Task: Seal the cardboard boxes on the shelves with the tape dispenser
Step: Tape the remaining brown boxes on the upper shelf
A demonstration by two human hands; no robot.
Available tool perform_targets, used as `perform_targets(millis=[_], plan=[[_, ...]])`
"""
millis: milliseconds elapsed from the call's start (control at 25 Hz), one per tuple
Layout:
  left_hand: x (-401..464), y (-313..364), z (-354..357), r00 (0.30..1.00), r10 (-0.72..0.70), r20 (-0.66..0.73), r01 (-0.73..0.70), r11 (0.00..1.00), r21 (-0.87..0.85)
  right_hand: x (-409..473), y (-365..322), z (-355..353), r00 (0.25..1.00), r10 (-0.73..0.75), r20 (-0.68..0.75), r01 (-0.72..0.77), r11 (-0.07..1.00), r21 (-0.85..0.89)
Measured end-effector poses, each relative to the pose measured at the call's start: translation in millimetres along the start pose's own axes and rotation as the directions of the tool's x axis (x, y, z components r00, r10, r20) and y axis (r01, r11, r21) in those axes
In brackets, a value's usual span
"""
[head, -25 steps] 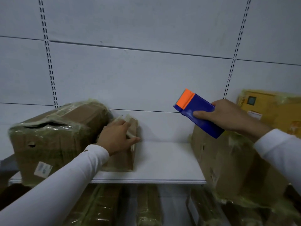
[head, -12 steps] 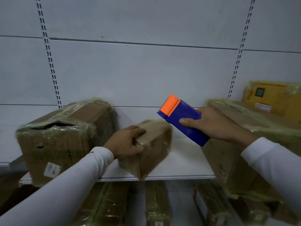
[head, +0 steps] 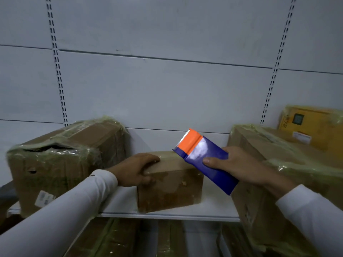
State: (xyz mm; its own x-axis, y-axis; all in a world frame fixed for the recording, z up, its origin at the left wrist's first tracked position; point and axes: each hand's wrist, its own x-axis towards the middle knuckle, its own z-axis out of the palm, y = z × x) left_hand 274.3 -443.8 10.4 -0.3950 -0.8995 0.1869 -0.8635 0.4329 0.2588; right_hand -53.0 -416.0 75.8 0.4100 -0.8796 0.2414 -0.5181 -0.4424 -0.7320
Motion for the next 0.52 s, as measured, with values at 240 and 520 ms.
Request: perform_targets(millis=[240,520], plan=[[5.1,-1.4,-7.1,0.997,-0.028,0.073,0.035,0.995,-0.092,10.2,14.1,1.9,0.988,-0.022,0.156,0.003,0.993,0.122],[9.2,-1.8,-12.3,0.996,0.064,-0.062,-0.059,0.994,0.087,12.5,-0.7,11.8,0.981,0.006,0.194,-0.019,0.998,0.066]])
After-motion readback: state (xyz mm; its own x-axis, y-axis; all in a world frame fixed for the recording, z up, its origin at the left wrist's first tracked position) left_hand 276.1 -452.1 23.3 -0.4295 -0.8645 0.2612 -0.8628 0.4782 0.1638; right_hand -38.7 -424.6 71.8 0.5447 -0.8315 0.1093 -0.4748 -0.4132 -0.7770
